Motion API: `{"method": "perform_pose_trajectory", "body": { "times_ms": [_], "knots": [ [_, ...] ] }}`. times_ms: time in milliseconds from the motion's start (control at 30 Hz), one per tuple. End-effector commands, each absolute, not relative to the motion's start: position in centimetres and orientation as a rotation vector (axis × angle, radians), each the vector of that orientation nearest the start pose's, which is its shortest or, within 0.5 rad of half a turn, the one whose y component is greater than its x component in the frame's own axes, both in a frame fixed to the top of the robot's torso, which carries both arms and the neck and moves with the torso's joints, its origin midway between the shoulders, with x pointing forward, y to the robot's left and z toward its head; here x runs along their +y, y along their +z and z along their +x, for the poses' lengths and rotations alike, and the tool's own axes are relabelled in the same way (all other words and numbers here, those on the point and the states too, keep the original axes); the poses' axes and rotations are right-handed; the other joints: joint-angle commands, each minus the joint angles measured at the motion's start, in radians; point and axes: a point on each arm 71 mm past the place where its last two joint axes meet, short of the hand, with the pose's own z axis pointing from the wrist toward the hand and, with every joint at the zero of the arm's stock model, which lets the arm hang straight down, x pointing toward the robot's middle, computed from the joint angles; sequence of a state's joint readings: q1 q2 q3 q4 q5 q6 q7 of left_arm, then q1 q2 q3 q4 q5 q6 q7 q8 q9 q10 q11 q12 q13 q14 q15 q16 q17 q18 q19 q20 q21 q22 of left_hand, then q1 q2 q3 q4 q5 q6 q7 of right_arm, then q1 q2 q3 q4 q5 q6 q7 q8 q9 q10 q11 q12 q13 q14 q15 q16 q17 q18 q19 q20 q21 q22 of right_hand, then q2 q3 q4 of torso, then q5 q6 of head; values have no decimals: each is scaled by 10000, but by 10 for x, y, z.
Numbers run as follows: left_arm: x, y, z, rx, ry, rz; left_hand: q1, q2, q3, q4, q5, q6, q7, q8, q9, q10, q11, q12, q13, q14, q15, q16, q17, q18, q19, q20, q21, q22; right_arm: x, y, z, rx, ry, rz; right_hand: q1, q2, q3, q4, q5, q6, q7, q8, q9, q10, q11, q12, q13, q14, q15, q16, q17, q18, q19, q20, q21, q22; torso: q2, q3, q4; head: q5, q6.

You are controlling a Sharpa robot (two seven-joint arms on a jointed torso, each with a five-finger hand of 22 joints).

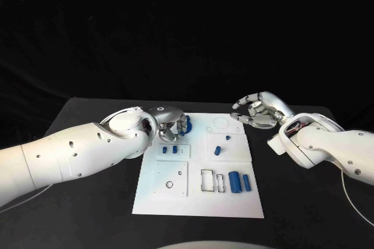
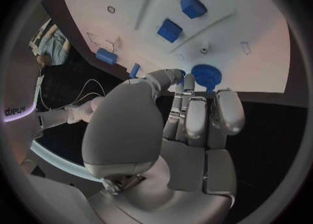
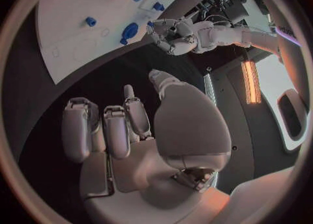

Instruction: Assemble the parts on the task board

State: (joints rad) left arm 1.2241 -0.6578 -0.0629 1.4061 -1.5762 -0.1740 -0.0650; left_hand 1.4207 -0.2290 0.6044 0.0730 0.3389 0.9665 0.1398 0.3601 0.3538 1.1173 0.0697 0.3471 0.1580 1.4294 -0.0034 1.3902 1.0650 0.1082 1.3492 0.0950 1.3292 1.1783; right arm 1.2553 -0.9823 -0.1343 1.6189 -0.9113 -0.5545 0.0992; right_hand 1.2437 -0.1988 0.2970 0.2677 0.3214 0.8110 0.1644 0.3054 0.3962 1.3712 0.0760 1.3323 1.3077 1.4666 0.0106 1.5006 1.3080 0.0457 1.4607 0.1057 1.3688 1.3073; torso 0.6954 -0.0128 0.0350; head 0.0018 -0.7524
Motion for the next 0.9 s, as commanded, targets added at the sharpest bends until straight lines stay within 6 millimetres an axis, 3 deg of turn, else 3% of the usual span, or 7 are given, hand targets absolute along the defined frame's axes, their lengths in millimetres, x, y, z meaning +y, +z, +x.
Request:
{"method": "perform_pose_trajectory", "body": {
  "times_ms": [33, 267, 400, 700, 900],
  "knots": [
    [136, -190, 495, 17257, -6853, 3836, -94, -8, 10, -50, -38, 72, -11, -49, -10, 92, 7, -44, -9, 60, -6, 40, -11, -189, 79, 2, 53, 16, -249, -173, 466, 15329, 9019, 3297, 46, 49, -13, 40, 56, -34, -30, 47, 9, -50, 7, -9, 280, 634, -86, -50, 993, 71, -60, 8, -44, 1200, -45, -3, 38, -2, -20],
    [157, -191, 494, 17742, -6604, 3493, -184, -64, -44, -41, -47, 104, -5, -112, -26, 163, 10, -188, -36, 55, 1, 32, -51, -185, 67, 0, 42, 4, -251, -174, 466, 15359, 8984, 3324, 46, 49, -13, 40, 56, -34, -30, 47, 9, -50, 7, -9, 280, 634, -86, -50, 993, 71, -60, 8, -44, 1200, -58, -25, 101, -20, -44],
    [164, -194, 495, 17881, -6464, 3345, -195, -67, -48, -38, -46, 105, -5, -121, -29, 168, 15, -208, -41, 56, 3, 34, -46, -185, 67, -2, 42, 5, -251, -175, 466, 15374, 8989, 3326, 46, 49, -13, 40, 56, -34, -30, 47, 9, -50, 7, -9, 280, 634, -86, -50, 993, 71, -60, 8, -44, 1200, -43, -30, 96, 24, -45],
    [169, -200, 497, 18042, -6276, 3192, -197, -67, -48, -41, -42, 105, -4, -135, -33, 174, 17, -235, -46, 58, 4, 38, -36, -186, 69, -4, 45, 10, -250, -176, 465, 15395, 9009, 3326, 49, 57, -23, 49, 60, -10, -36, 70, 15, -63, 3, -27, 260, 631, -90, -59, 978, 73, -63, 5, -56, 1194, -23, -12, 21, 100, -54],
    [169, -202, 499, 18050, -6233, 3161, -197, -68, -48, -44, -40, 104, -1, -145, -36, 179, 19, -253, -50, 53, 5, 33, -54, -186, 69, -5, 46, 14, -249, -176, 465, 15399, 9012, 3330, 49, 57, -23, 49, 60, -10, -36, 70, 15, -63, 3, -27, 260, 631, -90, -59, 978, 73, -63, 5, -56, 1194, -35, 0, 42, 106, -78]
  ]
}}
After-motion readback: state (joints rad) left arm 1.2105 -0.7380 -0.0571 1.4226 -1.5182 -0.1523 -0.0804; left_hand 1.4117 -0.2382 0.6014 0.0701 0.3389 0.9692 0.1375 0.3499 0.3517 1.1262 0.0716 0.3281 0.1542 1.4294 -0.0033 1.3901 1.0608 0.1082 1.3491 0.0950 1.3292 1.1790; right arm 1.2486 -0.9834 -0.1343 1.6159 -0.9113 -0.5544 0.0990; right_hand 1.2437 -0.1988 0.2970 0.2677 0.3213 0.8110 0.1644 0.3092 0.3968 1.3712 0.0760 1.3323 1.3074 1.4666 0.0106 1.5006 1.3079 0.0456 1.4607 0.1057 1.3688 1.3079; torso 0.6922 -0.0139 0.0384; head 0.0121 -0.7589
